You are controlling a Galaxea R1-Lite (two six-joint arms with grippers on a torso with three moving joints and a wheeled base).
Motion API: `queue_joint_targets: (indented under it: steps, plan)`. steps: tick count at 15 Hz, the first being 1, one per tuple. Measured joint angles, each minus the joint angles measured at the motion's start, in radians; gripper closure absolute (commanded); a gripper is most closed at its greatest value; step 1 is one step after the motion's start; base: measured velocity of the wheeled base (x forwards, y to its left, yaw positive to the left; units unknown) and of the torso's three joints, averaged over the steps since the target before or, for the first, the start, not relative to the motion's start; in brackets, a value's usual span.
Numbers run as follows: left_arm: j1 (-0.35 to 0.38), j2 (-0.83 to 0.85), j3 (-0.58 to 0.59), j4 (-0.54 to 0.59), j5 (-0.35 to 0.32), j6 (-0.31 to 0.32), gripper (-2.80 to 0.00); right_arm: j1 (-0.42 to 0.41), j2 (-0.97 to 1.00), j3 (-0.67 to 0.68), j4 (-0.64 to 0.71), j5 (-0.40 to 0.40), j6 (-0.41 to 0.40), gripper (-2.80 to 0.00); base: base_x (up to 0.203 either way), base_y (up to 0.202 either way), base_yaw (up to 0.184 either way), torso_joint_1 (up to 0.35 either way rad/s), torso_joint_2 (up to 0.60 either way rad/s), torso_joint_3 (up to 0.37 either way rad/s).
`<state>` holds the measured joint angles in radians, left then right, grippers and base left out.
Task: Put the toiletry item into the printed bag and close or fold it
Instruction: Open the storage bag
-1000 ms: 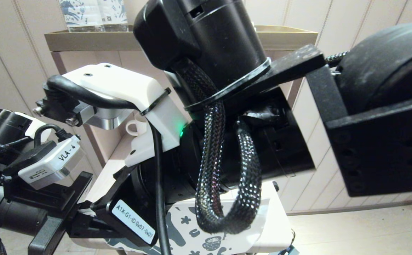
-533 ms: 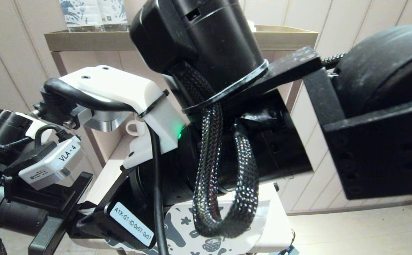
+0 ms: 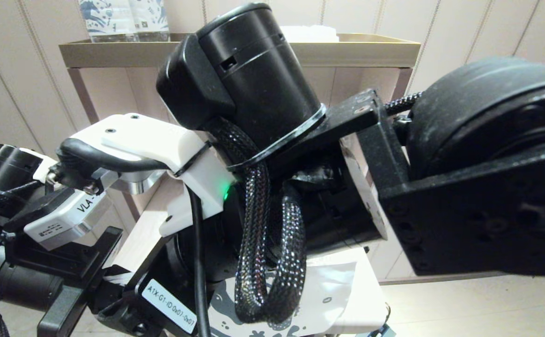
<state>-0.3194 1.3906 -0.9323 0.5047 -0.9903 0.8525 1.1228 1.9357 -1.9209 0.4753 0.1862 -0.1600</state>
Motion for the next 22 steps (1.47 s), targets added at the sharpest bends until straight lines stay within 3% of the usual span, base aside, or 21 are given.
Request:
queue_joint_targets:
  steps: [3, 4, 5, 22]
  plan:
    - [0.0, 0.001, 0.0, 0.0, 0.0, 0.0, 0.0, -0.002, 0.004, 0.003, 0.0, 0.0, 0.0, -2.8, 0.0, 0.0, 0.0, 0.0, 0.0, 0.0]
    - [0.0, 0.001, 0.0, 0.0, 0.0, 0.0, 0.0, -0.001, 0.005, 0.003, 0.0, 0.0, -0.001, -0.63, 0.0, 0.0, 0.0, 0.0, 0.0, 0.0]
    - [0.0, 0.001, 0.0, 0.0, 0.001, 0.0, 0.0, -0.001, 0.005, 0.003, 0.0, -0.001, -0.001, 0.0, 0.0, 0.0, 0.0, 0.0, 0.0, 0.0]
    - [-0.001, 0.0, 0.0, 0.0, -0.001, -0.001, 0.0, -0.004, -0.025, 0.055, -0.002, 0.005, 0.002, 0.0, 0.0, 0.0, 0.0, 0.0, 0.0, 0.0]
